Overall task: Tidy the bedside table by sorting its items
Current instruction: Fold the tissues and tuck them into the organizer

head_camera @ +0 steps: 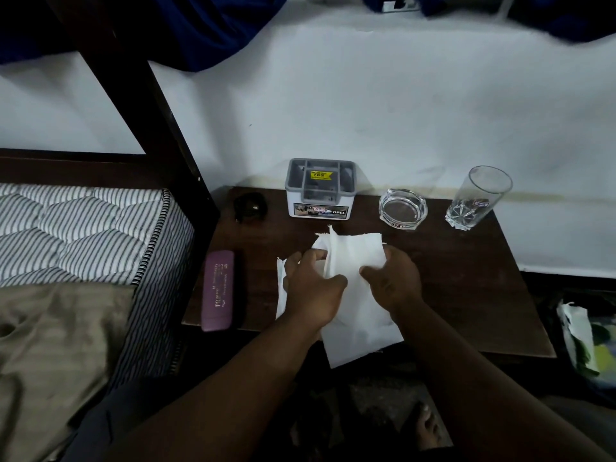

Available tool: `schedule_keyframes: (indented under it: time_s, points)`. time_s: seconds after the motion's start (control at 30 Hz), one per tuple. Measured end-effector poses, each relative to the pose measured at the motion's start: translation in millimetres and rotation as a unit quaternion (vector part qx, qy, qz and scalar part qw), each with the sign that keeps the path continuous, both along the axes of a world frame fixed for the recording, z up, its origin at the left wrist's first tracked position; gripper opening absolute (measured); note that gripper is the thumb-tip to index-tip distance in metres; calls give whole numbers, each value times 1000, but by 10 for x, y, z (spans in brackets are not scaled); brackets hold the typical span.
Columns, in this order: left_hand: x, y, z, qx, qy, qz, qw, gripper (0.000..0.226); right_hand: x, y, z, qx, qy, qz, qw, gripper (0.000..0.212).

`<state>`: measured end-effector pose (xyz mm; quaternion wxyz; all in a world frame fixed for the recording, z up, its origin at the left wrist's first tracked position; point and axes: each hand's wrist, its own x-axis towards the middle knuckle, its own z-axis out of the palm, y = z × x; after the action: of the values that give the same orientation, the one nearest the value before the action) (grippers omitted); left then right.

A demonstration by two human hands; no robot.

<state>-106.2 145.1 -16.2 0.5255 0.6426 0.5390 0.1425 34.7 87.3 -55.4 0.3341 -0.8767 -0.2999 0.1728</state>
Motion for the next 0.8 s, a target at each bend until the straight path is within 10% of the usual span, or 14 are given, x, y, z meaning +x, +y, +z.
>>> schedule_keyframes:
  time_s: [0.33, 0.8]
  points:
    - [62, -12, -98, 43, -4, -19, 999, 99, 26, 1, -27, 0, 23, -8, 1000, 41]
    - [125, 263, -220, -11, -35, 9, 999, 57, 45, -13, -24, 12, 35, 7, 999, 38]
